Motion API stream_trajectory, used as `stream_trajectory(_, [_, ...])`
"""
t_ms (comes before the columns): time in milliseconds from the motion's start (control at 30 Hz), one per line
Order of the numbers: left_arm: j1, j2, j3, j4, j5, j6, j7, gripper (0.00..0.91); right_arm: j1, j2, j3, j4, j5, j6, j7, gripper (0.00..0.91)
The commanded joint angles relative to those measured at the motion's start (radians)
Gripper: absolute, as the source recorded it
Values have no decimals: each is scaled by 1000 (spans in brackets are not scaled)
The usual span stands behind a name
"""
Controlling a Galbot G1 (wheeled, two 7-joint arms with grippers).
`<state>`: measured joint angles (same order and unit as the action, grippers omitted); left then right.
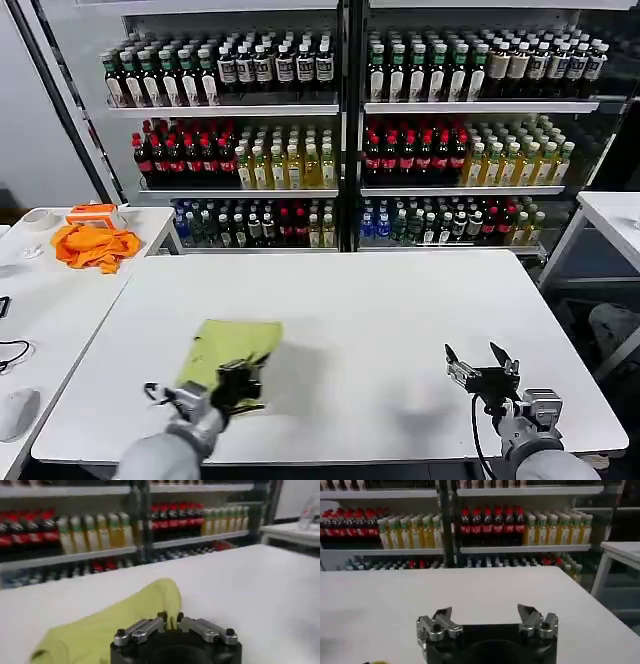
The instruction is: Fold and organize the clothes.
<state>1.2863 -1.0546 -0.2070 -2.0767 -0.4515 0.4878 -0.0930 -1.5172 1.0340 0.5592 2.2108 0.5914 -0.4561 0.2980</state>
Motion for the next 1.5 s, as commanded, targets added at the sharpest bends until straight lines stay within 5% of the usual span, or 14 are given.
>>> stream_trajectory(33, [-297, -288, 322, 251, 8, 7, -92, 30, 6, -5, -6, -1, 0, 0, -6, 907])
stream_trajectory(67, [-310, -304, 329, 264, 8, 2, -93, 30, 7, -6, -8, -2, 0, 0, -10, 907])
stream_trajectory(100, [-323, -325, 335, 282, 11, -8, -95, 363, 11, -7, -14, -6, -1, 0, -12, 907])
stream_trajectory(133, [-335, -352, 340, 304, 12, -8, -102, 907, 18, -8, -22, -15, -2, 0, -12, 907])
stream_trajectory(300, [-321, -381, 346, 285, -1, -86, -77, 907, 67, -16, -63, -29, 0, -2, -21, 907])
stream_trajectory(467, [-253, -372, 274, 184, -221, -87, -66, 907, 136, -15, -131, -46, 21, 1, -40, 907])
stream_trajectory(967, [92, -256, -147, -118, -306, -69, -91, 907, 431, 87, -455, -270, 116, -40, -34, 907])
stream_trajectory(1400, [259, -265, -292, -191, -332, -69, -94, 907, 503, 181, -511, -423, 232, -67, 28, 907])
stream_trajectory(1467, [265, -272, -293, -193, -330, -69, -95, 907, 507, 190, -511, -433, 247, -60, 41, 574])
stream_trajectory(1500, [267, -273, -292, -195, -328, -69, -96, 907, 507, 194, -511, -435, 256, -58, 47, 242])
